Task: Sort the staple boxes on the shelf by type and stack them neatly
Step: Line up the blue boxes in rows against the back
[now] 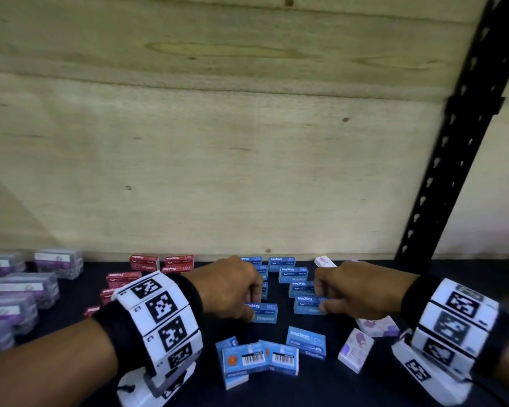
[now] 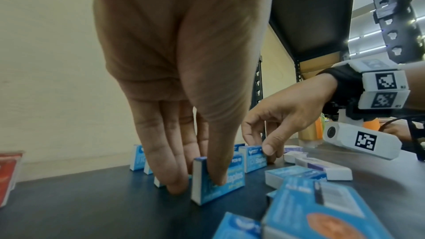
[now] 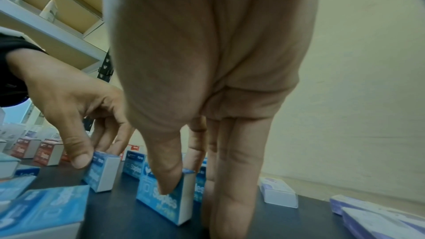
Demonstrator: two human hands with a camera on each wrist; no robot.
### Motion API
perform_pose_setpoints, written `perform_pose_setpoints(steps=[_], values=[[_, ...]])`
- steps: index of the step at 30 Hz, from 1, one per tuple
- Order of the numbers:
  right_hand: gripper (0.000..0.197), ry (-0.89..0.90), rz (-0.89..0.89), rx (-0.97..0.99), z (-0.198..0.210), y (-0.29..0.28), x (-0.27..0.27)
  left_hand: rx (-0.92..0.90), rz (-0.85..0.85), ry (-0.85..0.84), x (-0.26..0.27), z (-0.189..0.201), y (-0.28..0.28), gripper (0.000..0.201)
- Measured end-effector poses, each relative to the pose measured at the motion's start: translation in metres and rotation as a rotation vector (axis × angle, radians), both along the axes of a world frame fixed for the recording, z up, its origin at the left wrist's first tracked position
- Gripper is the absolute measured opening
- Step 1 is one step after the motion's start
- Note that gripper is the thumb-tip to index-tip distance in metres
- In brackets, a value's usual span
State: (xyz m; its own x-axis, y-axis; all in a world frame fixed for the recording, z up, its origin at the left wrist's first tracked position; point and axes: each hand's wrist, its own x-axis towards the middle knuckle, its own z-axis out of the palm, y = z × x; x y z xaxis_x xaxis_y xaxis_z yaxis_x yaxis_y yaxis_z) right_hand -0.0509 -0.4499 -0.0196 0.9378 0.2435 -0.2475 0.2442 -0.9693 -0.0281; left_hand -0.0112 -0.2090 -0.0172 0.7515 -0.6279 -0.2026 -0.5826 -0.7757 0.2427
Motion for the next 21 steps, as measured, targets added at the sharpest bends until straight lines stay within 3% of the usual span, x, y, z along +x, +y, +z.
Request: perform_pose_setpoints(steps=[6,10,14,21], values=[[0.027,-0.043,-0.044,0.078,0.004,0.002,-0.006,0.078,-0.034,-0.239,-0.022,0.021,0.005,0.034],[0.026,-0.055,0.006,0.094,0.007,0.007,-0.016,0.097,-0.128,-0.1,-0.036,0.025,0.009,0.038],[0.023,0.075,0.041,0.161,0.009,0.017,-0.026,0.171,-0.145,-0.036,-0.043,0.019,0.013,0.047],[0.044,0.143,0.079,0.098,0.004,0.031,-0.033,0.214,-0.224,-0.027,-0.051,0.016,0.008,0.062]])
